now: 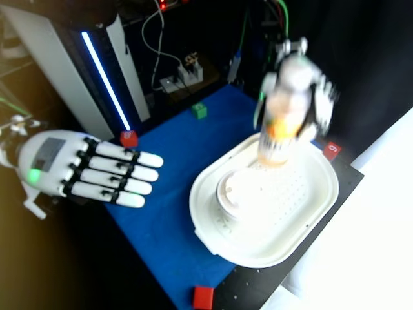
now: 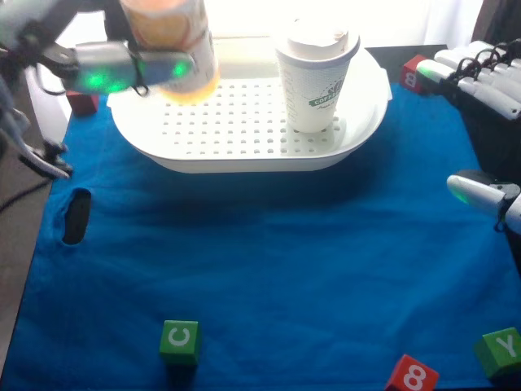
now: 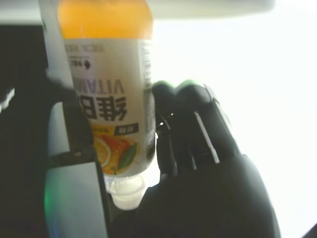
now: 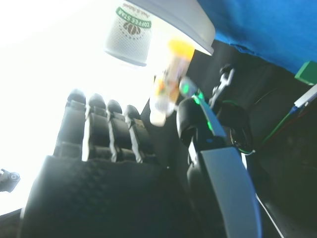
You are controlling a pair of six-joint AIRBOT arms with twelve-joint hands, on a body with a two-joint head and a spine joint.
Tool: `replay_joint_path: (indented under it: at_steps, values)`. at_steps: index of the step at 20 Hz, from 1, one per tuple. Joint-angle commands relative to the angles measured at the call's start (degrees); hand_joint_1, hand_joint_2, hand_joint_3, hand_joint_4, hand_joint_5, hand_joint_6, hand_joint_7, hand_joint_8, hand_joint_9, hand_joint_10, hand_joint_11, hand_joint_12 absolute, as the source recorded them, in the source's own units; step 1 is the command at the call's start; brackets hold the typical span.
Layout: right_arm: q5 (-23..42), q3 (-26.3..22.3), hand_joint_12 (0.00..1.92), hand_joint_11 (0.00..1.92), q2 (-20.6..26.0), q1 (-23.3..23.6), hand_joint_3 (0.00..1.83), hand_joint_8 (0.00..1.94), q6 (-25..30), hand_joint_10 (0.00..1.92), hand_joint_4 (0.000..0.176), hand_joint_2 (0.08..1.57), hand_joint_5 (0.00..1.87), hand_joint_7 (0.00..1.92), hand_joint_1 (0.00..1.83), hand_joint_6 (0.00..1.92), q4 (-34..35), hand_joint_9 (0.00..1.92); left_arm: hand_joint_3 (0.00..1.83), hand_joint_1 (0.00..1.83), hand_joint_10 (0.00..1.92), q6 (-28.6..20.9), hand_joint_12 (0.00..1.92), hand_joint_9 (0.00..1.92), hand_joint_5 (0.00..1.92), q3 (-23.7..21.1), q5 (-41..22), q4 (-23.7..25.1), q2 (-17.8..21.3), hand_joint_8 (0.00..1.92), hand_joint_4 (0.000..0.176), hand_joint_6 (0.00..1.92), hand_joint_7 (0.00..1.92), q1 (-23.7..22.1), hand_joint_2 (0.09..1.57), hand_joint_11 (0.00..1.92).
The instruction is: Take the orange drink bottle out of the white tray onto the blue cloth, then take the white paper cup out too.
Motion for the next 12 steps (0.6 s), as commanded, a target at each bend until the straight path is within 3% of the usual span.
replay_joint_path:
  at_steps: [1, 2, 3, 4, 5, 6, 7, 8, 9, 10, 12]
  values:
    - [7.26, 0.06, 0.29, 0.00, -0.07, 0.50, 0.00, 0.00, 0.23, 0.00, 0.000, 1.40, 0.00, 0.00, 0.59, 0.00, -0.15, 0.00, 0.00, 1.17, 1.19, -0.78, 1.61, 0.76, 0.83, -1.05, -12.28, 1.58, 0.47, 1.29, 0.002, 1.14, 0.86, -0.04, 1.19, 0.65]
    - [7.26, 0.05, 0.41, 0.00, -0.13, 0.50, 0.00, 0.00, 0.28, 0.00, 0.000, 1.40, 0.00, 0.00, 0.60, 0.00, -0.15, 0.00, 0.00, 1.18, 1.20, -0.70, 1.60, 0.78, 0.86, -2.63, -14.25, 2.35, 1.30, 1.26, 0.011, 1.11, 0.88, 1.03, 1.17, 0.66]
    - [7.26, 0.05, 0.45, 0.00, -0.16, 0.50, 0.00, 0.00, 0.33, 0.00, 0.000, 1.39, 0.00, 0.00, 0.63, 0.00, -0.15, 0.00, 0.00, 1.05, 1.16, -0.56, 1.57, 0.82, 0.88, -4.83, -17.31, 2.67, 2.31, 1.03, 0.071, 1.12, 0.84, 3.15, 1.16, 0.68]
    - [7.26, 0.06, 0.41, 0.00, -0.17, 0.51, 0.00, 0.00, 0.38, 0.00, 0.000, 1.39, 0.00, 0.00, 0.64, 0.00, -0.15, 0.00, 0.00, 1.00, 1.07, -0.40, 1.50, 0.82, 0.86, -7.22, -20.18, 2.59, 3.29, 0.87, 0.101, 1.16, 0.82, 6.10, 1.16, 0.67]
    - [7.26, 0.06, 0.40, 0.00, -0.17, 0.51, 0.00, 0.00, 0.46, 0.00, 0.000, 1.39, 0.00, 0.00, 0.64, 0.00, -0.15, 0.00, 0.00, 1.01, 1.06, -0.39, 1.49, 0.82, 0.85, -8.91, -22.02, 2.30, 3.85, 0.84, 0.058, 1.19, 0.82, 8.39, 1.18, 0.70]
    - [7.26, 0.06, 0.34, 0.00, -0.17, 0.51, 0.00, 0.00, 0.52, 0.00, 0.000, 1.39, 0.00, 0.00, 0.63, 0.00, -0.14, 0.00, 0.00, 1.01, 1.04, -0.39, 1.46, 0.81, 0.83, -10.27, -22.73, 2.31, 4.21, 0.82, 0.035, 1.21, 0.80, 10.27, 1.18, 0.72]
    - [7.26, 0.07, 0.33, 0.00, -0.17, 0.51, 0.00, 0.00, 0.58, 0.00, 0.000, 1.39, 0.00, 0.00, 0.62, 0.00, -0.11, 0.00, 0.00, 1.00, 1.02, -0.40, 1.41, 0.76, 0.81, -11.34, -22.61, 2.29, 4.44, 0.79, 0.044, 1.24, 0.76, 11.99, 1.20, 0.66]
    - [7.26, 0.09, 0.32, 0.00, -0.17, 0.51, 0.00, 0.00, 0.59, 0.00, 0.000, 1.40, 0.00, 0.00, 0.60, 0.00, -0.05, 0.00, 0.00, 1.02, 0.88, -0.47, 1.31, 0.74, 0.79, -12.07, -22.08, 2.23, 4.45, 0.71, 0.000, 1.28, 0.76, 13.25, 1.21, 0.61]
    - [7.26, 0.13, 0.43, 0.00, -0.17, 0.51, 0.00, 0.00, 0.59, 0.00, 0.000, 1.39, 0.00, 0.00, 0.61, 0.00, -0.01, 0.00, 0.00, 1.13, 0.90, -0.79, 1.37, 0.76, 0.74, -12.49, -21.08, 2.03, 4.37, 1.18, 0.005, 1.31, 0.81, 14.13, 1.23, 0.62]
    - [7.26, 0.18, 0.51, 0.00, -0.17, 0.51, 0.00, 0.00, 0.59, 0.00, 0.000, 1.38, 0.00, 0.00, 0.59, 0.00, -0.01, 0.00, 0.00, 1.15, 1.03, -1.27, 1.47, 0.75, 0.72, -12.52, -19.88, 1.98, 4.02, 1.32, 0.000, 1.31, 0.81, 14.70, 1.23, 0.64]
    - [7.26, 0.27, 0.53, 0.00, -0.17, 0.52, 0.00, 0.00, 0.67, 0.00, 0.000, 1.38, 0.00, 0.00, 0.59, 0.00, 0.03, 0.00, 0.00, 1.17, 1.19, -1.93, 1.63, 0.73, 0.67, -12.16, -17.73, 1.64, 2.88, 1.35, 0.000, 1.32, 0.85, 15.53, 1.23, 0.59]
